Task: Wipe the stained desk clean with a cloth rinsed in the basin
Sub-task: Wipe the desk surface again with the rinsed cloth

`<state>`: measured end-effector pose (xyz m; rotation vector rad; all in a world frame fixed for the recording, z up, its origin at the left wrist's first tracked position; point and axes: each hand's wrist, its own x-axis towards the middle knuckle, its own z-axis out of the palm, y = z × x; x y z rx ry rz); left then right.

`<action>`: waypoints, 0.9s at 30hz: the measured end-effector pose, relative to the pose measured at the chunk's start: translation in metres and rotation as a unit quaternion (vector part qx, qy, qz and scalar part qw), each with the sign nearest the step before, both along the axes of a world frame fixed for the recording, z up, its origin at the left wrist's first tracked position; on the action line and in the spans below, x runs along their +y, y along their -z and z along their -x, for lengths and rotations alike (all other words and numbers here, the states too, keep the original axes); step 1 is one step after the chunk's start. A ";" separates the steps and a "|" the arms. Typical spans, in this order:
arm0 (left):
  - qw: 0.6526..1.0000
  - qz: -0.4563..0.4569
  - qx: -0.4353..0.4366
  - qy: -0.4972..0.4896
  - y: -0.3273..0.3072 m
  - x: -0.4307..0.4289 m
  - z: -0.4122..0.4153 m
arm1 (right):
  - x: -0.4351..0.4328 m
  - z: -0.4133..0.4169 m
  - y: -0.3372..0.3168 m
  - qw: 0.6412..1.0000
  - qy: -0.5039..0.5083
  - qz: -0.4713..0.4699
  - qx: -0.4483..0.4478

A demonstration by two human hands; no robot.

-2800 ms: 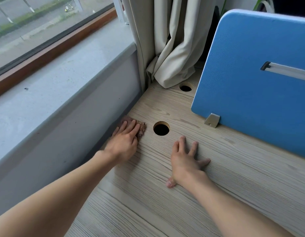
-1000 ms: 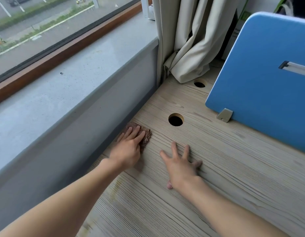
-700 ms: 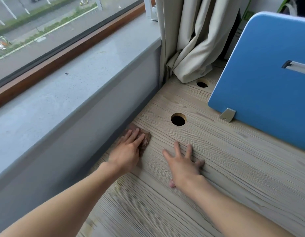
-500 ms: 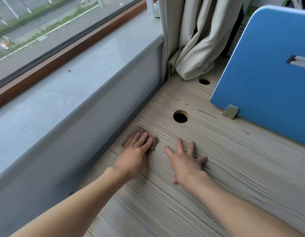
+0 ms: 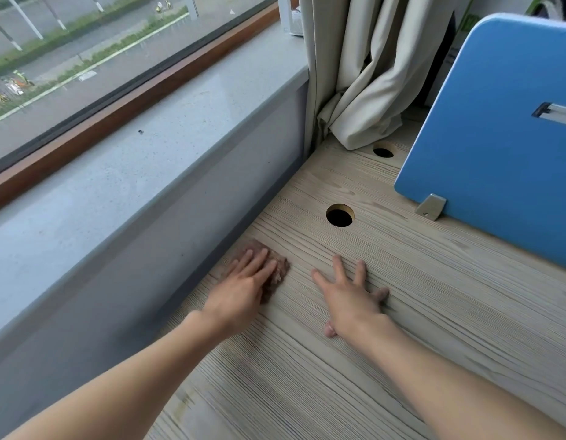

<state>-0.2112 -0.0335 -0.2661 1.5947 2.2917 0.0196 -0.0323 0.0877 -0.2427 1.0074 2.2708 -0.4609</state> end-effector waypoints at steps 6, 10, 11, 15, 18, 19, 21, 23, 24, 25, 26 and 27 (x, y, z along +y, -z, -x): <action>0.999 0.000 -0.009 -0.040 -0.003 0.002 -0.016 | 0.000 0.000 -0.002 1.000 0.002 0.003 0.003; 1.000 0.015 -0.014 0.022 -0.004 -0.013 -0.022 | 0.000 -0.001 -0.001 1.000 0.001 0.000 0.007; 1.000 0.008 -0.015 0.004 -0.004 -0.010 -0.015 | 0.000 -0.001 -0.001 1.000 0.000 0.000 0.007; 0.997 -0.004 -0.024 -0.079 -0.005 0.002 -0.004 | 0.001 -0.002 0.000 1.000 0.000 -0.002 0.003; 0.999 0.000 -0.031 -0.036 -0.007 -0.012 -0.019 | 0.000 -0.001 0.000 1.000 -0.003 -0.004 0.002; 0.999 0.000 -0.029 -0.016 -0.007 -0.019 -0.023 | 0.000 -0.001 0.000 1.000 -0.004 -0.005 0.004; 1.000 0.009 -0.020 -0.005 -0.007 -0.025 -0.019 | 0.000 0.000 -0.001 1.000 -0.005 -0.001 0.005; 0.999 0.010 -0.016 -0.039 -0.007 -0.018 -0.007 | 0.001 -0.003 -0.003 1.000 -0.007 -0.007 0.006; 0.998 0.015 -0.020 -0.063 -0.009 -0.014 -0.002 | -0.001 -0.005 -0.004 1.000 -0.013 -0.016 0.005; 0.996 0.018 -0.024 -0.080 -0.010 -0.010 0.001 | -0.004 -0.006 -0.006 0.999 -0.029 -0.031 0.008; 0.996 0.016 -0.027 -0.087 -0.010 -0.009 0.000 | -0.009 -0.007 -0.008 0.997 -0.055 -0.042 0.016; 0.996 0.014 -0.031 -0.084 -0.011 -0.010 -0.003 | -0.017 -0.006 -0.010 0.996 -0.080 -0.036 0.026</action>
